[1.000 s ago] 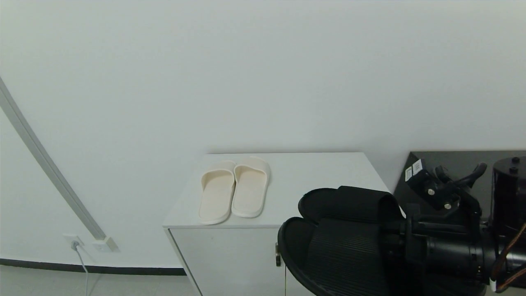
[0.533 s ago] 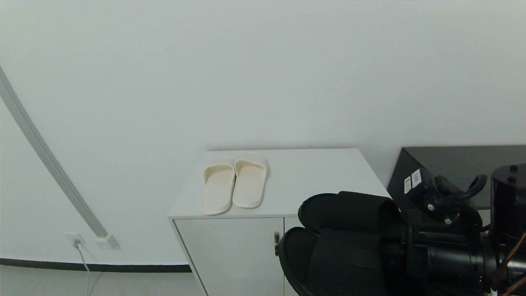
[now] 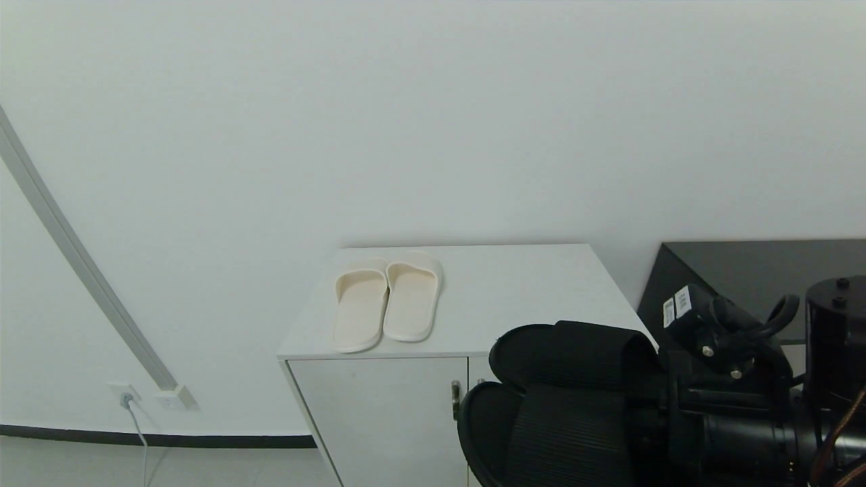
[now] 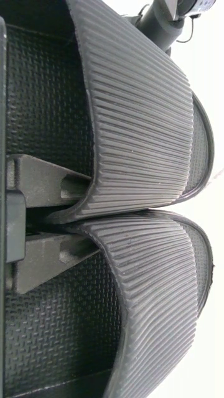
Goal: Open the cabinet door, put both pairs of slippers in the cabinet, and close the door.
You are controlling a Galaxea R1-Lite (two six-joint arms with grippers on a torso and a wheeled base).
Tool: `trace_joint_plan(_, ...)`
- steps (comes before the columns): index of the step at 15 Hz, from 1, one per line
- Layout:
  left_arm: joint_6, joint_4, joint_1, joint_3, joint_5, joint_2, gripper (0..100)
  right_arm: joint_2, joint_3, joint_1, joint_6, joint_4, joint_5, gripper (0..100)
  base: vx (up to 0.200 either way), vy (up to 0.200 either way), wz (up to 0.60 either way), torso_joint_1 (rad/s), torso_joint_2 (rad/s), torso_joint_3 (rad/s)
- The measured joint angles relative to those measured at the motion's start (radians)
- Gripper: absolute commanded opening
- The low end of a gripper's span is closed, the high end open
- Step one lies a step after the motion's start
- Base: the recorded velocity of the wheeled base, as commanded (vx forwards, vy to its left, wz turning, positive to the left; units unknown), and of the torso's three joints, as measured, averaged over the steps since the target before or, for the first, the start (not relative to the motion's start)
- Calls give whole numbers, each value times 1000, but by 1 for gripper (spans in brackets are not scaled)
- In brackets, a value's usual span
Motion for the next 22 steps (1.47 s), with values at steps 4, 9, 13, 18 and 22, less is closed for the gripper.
trace_joint_plan(4,0,0,0,0,2,0,0,3,15,1,-29,-1,2,0,0,0,0,-145,326,183)
trace_joint_plan(9,0,0,0,0,2,0,0,1,28,4,-30,-1,4,0,0,0,0,-191,451,251)
trace_joint_plan(13,0,1,0,-1,-1,0,100,-7,68,11,-32,-26,3,0,0,0,0,-229,557,321)
trace_joint_plan(18,0,1,0,-2,-1,0,100,-19,90,15,-31,-31,2,0,0,0,0,-206,528,319)
trace_joint_plan(22,0,2,0,-1,-1,0,100,-24,96,24,-32,-31,4,0,0,0,0,-181,502,317)
